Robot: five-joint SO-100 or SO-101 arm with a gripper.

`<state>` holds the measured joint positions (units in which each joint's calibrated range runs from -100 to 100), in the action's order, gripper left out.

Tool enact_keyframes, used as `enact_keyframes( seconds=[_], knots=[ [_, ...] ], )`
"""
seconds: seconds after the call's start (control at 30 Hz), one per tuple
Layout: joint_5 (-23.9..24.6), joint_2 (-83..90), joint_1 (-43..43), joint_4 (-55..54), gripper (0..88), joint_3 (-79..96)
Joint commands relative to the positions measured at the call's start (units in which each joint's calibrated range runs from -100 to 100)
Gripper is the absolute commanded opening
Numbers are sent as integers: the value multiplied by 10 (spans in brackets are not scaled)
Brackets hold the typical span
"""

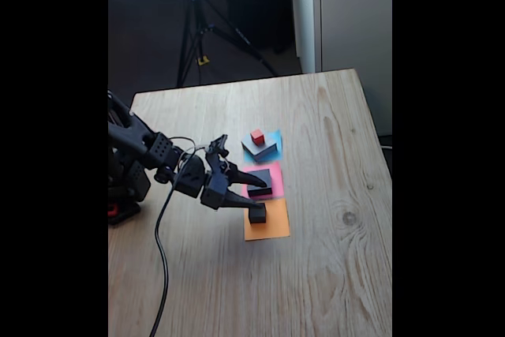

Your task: Tower of hanoi

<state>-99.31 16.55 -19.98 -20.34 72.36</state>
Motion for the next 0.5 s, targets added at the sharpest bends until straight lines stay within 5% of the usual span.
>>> enact_keyframes(
  seconds=[0.0, 0.47],
  knots=[
    [-7, 85, 25, 79, 3, -41],
    [-7, 267, 138, 808, 2, -428]
  ],
)
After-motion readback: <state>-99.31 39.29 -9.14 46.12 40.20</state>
